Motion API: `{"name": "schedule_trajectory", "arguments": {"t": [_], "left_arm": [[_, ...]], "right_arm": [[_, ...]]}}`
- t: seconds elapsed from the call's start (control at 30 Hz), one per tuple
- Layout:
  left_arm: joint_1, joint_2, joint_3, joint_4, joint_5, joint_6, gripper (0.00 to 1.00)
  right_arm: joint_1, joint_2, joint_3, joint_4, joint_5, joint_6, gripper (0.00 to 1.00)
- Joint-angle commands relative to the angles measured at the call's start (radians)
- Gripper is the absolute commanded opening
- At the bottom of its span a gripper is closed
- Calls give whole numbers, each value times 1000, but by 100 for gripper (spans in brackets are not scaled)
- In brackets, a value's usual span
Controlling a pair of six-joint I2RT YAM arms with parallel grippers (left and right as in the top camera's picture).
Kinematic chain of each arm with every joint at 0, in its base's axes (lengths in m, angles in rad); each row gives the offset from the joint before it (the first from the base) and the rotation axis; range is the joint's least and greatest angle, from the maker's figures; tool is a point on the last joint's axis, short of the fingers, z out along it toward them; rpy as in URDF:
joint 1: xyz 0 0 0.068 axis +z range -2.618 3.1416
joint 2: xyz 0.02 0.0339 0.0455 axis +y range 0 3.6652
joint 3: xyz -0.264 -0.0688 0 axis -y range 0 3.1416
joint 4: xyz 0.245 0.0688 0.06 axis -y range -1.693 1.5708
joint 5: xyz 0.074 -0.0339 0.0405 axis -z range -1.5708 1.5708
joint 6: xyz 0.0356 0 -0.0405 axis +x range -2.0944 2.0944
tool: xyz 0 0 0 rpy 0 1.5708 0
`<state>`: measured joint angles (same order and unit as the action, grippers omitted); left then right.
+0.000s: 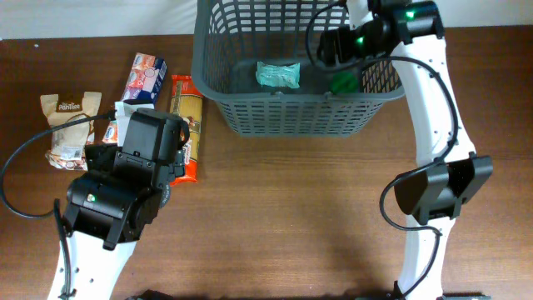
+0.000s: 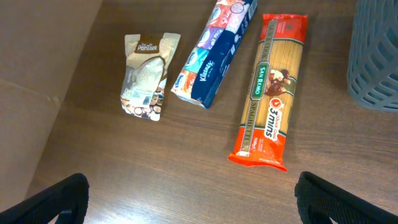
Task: Pack container
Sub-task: 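Release the wipes pack and withdraw the right gripper to the right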
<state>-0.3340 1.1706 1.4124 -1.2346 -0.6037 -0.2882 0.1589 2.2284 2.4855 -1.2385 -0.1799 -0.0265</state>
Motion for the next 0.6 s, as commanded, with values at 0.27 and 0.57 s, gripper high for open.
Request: {"name": "schedule_trajectory", "arguments": {"t": [0.27, 0.57], "left_arm": [[5, -5, 17, -1, -20, -17, 99], [5, -5, 17, -1, -21, -16, 99]], "right_arm": [[3, -84, 438, -27, 81, 10, 99], [-24, -198, 516, -95, 541, 10, 99]]}}
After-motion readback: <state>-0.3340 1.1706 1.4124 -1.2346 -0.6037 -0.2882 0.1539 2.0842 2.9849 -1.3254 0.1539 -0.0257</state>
